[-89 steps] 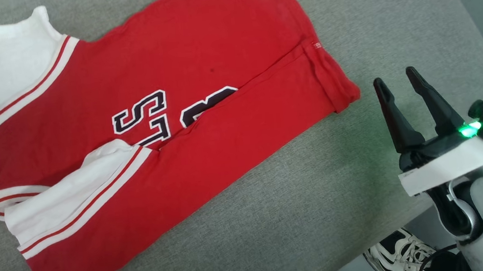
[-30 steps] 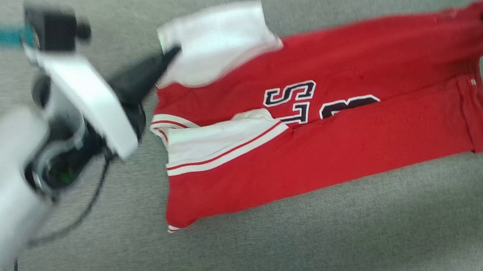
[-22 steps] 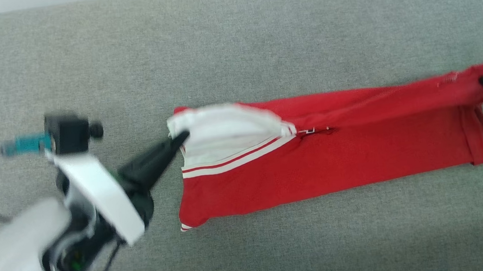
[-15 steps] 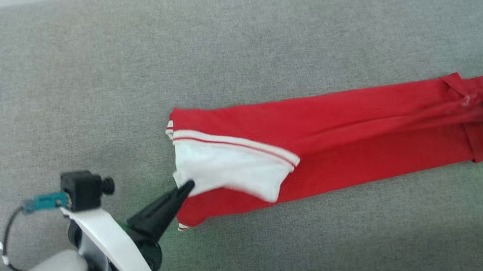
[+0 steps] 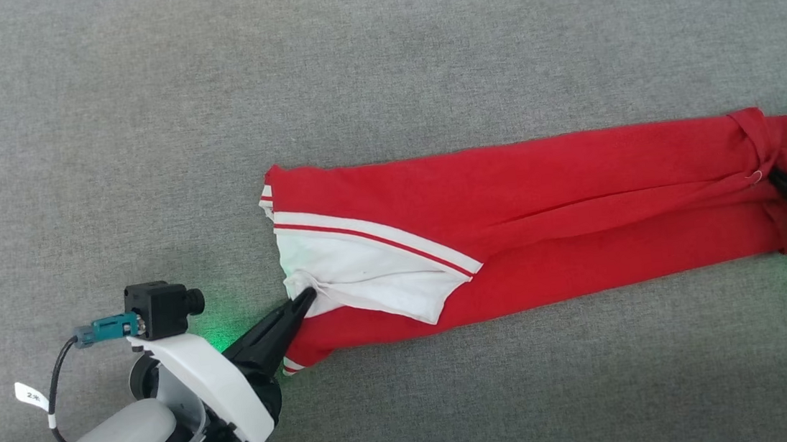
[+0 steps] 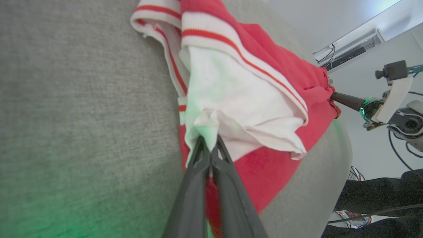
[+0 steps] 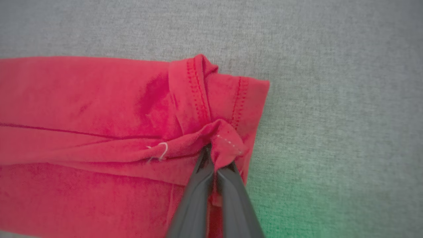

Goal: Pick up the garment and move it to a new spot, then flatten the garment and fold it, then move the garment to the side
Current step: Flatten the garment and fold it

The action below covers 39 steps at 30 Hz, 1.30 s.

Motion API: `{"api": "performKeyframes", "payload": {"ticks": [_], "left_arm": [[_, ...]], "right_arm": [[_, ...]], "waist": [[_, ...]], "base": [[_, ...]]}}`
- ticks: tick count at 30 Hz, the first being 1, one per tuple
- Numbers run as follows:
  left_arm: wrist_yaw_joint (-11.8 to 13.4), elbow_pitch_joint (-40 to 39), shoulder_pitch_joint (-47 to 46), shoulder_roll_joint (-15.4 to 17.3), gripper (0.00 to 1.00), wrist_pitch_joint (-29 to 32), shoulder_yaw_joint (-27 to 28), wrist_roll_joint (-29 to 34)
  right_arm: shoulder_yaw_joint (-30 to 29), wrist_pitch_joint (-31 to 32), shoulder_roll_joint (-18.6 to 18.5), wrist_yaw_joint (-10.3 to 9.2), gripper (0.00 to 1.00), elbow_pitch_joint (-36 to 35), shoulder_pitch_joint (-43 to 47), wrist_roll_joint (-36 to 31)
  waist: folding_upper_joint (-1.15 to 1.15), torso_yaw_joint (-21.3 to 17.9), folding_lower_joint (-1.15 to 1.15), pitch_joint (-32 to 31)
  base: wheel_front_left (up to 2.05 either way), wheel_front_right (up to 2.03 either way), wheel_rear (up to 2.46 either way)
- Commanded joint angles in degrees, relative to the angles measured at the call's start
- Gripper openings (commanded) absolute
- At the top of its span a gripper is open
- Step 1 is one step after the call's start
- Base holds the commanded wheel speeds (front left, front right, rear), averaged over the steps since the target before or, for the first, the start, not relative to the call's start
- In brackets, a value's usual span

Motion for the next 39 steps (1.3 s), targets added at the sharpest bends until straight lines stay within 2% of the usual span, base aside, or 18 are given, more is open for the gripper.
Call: {"api": "performKeyframes", "payload": {"ticks": [1,2,3,4,5,6,7,14,18,23,24,26,31,36,39], "left_arm": [[-0.1,1.4,0.7,-0.9,0.18,-0.2,-0.1,0.0],[-0.2,1.9,1.1,-1.3,0.27,-0.3,0.3,0.3],[-0.3,2.4,1.5,-1.6,0.43,-0.4,0.7,0.3],[-0.4,2.7,2.0,-2.0,0.49,-0.6,0.8,0.9],[-0.4,3.0,2.3,-2.2,0.72,-0.7,1.1,1.4],[-0.4,3.4,2.8,-2.3,0.89,-0.8,1.7,1.6],[-0.4,3.4,3.4,-2.7,1.0,-0.9,2.4,1.9],[-0.5,3.4,8.0,-6.0,1.0,-1.0,10.6,5.4],[-0.6,4.2,12.6,-10.1,1.0,-1.1,17.7,8.7],[-0.6,6.3,17.5,-15.1,1.0,-1.1,27.7,15.7],[-0.6,6.3,17.5,-15.1,1.0,-1.1,27.7,15.7],[-0.6,7.4,19.0,-16.9,1.0,-1.1,32.2,20.1],[-0.6,7.1,22.9,-21.2,1.0,-1.1,43.3,38.5],[-0.6,4.9,26.2,-24.9,1.0,-1.1,51.4,54.6],[-0.5,2.5,28.1,-27.3,1.0,-1.1,55.7,61.8]], "right_arm": [[-0.1,-0.2,1.2,-0.02,0.4,0.3,0.3,-0.7],[-0.7,-0.3,1.4,-0.02,0.64,0.1,0.6,-0.8],[-1.3,-0.3,1.6,-0.01,1.0,-0.2,1.0,-0.8],[-2.0,-0.2,1.6,-0.01,1.0,-0.4,1.6,-0.6],[-2.7,-0.2,1.5,-0.01,1.0,-0.7,2.1,-0.5],[-3.2,0.1,1.4,-0.01,1.0,-1.0,2.6,-0.4],[-3.9,0.3,1.1,-0.01,1.0,-1.3,3.4,-0.3],[-10.1,4.4,0.3,-0.01,1.0,-1.2,8.0,2.1],[-13.2,7.0,1.1,-0.01,1.0,1.0,9.9,3.6],[-15.2,9.2,2.6,-0.01,1.0,4.6,10.5,3.8],[-15.2,9.2,2.6,-0.01,1.0,4.6,10.5,3.8],[-15.9,10.0,3.2,-0.01,1.0,5.9,10.6,3.6],[-16.1,11.5,4.6,-0.01,1.0,8.5,10.2,2.9],[-15.9,12.5,6.3,-0.01,1.0,10.8,9.9,2.1],[-15.6,12.9,7.2,0.0,1.0,11.7,9.6,1.8]], "waist": [[0.0,-0.1,0.0,-0.2],[0.0,0.0,0.0,-0.3],[0.0,0.1,0.0,-0.7],[0.0,0.3,0.0,-1.3],[0.0,0.5,0.0,-1.7],[0.0,0.7,0.0,-2.3],[0.0,1.1,0.0,-2.8],[0.0,4.1,0.0,-5.2],[0.0,6.4,0.0,-6.1],[0.0,8.9,0.0,-6.7],[0.0,8.9,0.0,-6.7],[0.0,9.7,0.0,-7.0],[0.0,10.9,0.0,-7.7],[0.0,11.0,0.0,-8.1],[0.0,10.8,0.0,-8.3]], "base": [[0.0,0.0,0.0],[0.0,0.0,0.0],[0.0,0.0,0.0],[0.0,0.0,0.0],[0.0,0.0,0.0],[0.0,0.0,0.0],[0.0,0.0,0.0],[0.0,0.0,0.0],[0.0,0.0,0.0],[0.0,0.0,0.0],[0.0,0.0,0.0],[0.0,0.0,0.0],[0.0,0.0,0.0],[0.0,0.0,0.0],[0.0,0.0,0.0]]}}
